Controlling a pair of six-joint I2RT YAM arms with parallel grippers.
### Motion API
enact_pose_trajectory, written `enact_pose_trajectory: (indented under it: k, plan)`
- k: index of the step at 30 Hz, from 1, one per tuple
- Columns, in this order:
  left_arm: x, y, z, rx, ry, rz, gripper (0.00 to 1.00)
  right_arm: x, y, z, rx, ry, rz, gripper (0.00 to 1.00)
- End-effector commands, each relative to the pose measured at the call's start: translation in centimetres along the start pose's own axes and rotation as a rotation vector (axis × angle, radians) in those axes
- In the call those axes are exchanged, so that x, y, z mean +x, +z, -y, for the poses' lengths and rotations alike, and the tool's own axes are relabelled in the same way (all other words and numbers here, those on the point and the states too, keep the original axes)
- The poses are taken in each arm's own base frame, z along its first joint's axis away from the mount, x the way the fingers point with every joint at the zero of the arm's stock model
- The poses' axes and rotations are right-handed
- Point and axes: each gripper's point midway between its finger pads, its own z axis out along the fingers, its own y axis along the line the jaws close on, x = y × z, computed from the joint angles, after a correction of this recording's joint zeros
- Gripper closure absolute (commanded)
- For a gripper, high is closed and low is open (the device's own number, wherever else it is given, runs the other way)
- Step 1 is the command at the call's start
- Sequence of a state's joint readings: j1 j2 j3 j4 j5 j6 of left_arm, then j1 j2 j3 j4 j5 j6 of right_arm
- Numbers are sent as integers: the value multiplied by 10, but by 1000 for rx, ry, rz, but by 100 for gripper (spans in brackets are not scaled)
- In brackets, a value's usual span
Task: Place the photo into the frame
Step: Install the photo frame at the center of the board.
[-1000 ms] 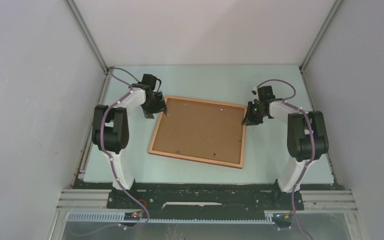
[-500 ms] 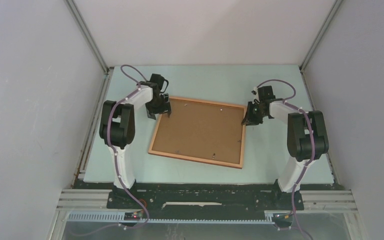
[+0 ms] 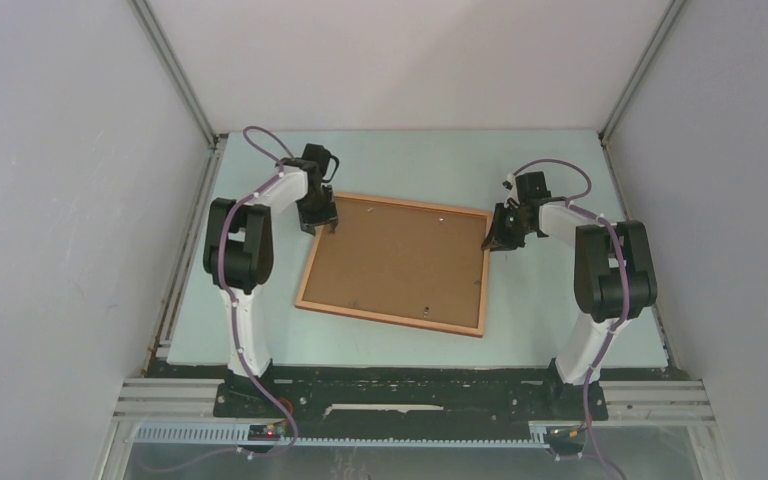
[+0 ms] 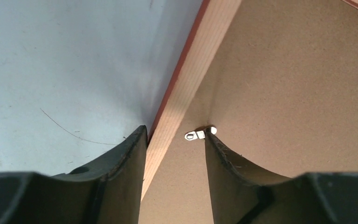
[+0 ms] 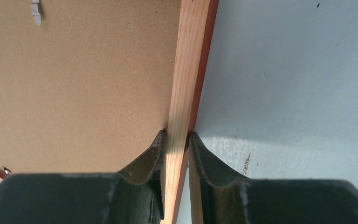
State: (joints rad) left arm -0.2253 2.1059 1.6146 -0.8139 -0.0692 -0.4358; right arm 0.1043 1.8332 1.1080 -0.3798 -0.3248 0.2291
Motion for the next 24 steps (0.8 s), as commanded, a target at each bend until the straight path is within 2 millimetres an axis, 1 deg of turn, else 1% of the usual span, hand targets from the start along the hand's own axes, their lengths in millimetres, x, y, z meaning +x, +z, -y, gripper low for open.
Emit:
enact_pose_trajectory:
  k: [1,6,11,15,17,19,21,24]
  plan:
    - [-17,-1,-19,-61,-50,48,52,2,2,-10,-58,-20,-11,84]
    - [-26,1,-23,-52,-92,63,60,2,2,-10,-61,-20,-10,85]
    - [-35,3,-18,-5,-143,68,62,2,2,-11,-65,-20,-12,85]
    - [-38,2,-12,24,-178,71,65,2,2,-11,-69,-19,-14,85]
    - [-38,-3,-10,42,-189,85,64,2,2,-11,-71,-21,-13,85]
    - [-35,-10,-12,45,-191,110,60,3,2,-12,-75,-18,-16,85]
    - [-32,-19,-15,46,-182,129,59,3,2,-12,-81,-17,-16,85]
    - [-30,-28,-15,51,-140,151,53,3,3,-14,-91,-14,-20,86]
